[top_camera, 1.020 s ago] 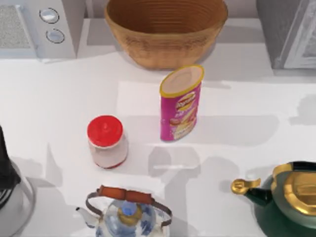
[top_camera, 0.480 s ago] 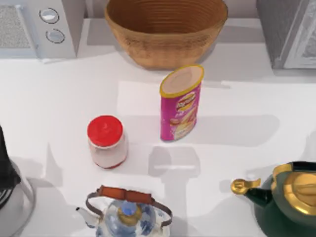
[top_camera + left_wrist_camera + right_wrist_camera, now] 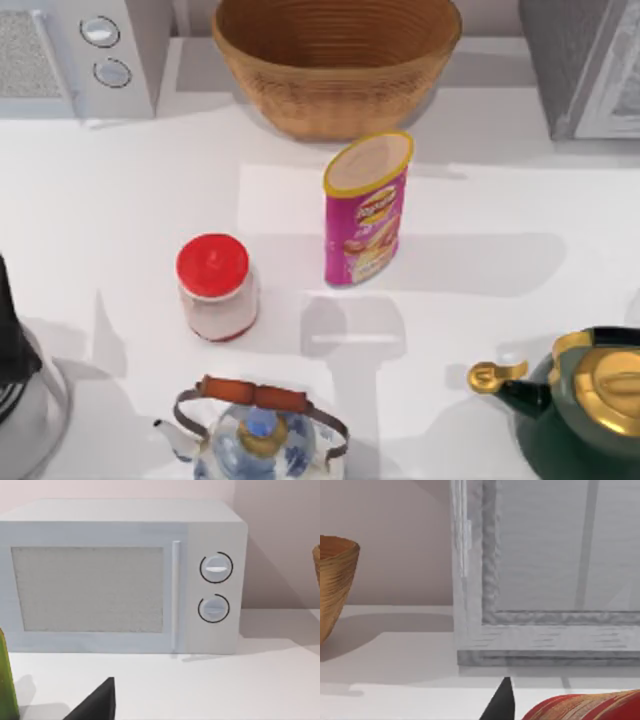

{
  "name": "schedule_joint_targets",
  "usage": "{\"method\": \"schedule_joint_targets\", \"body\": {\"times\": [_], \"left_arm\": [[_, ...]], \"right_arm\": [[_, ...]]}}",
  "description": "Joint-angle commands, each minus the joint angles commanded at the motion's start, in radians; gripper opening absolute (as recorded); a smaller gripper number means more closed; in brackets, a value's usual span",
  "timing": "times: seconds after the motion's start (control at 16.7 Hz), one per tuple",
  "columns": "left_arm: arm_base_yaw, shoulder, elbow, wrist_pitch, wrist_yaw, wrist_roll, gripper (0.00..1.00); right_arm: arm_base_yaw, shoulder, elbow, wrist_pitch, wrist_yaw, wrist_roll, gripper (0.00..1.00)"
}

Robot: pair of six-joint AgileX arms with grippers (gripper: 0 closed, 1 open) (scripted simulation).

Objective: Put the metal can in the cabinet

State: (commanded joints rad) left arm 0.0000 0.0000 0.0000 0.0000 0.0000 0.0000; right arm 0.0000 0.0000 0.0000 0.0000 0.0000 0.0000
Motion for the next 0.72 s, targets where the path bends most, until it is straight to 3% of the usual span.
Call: {"method": "schedule_joint_targets", "body": {"times": [0.36, 0.72], "left_arm": [[0.0, 0.0, 0.0, 0.0, 0.0, 0.0, 1.0], [0.0, 0.0, 0.0, 0.0, 0.0, 0.0, 1.0]], "right_arm": [[-0.004, 0.064, 0.043, -0.037, -0.003, 0.016, 0.0], [0.009, 0.392, 0.301, -0.204, 0.003, 0.058, 0.0]]}}
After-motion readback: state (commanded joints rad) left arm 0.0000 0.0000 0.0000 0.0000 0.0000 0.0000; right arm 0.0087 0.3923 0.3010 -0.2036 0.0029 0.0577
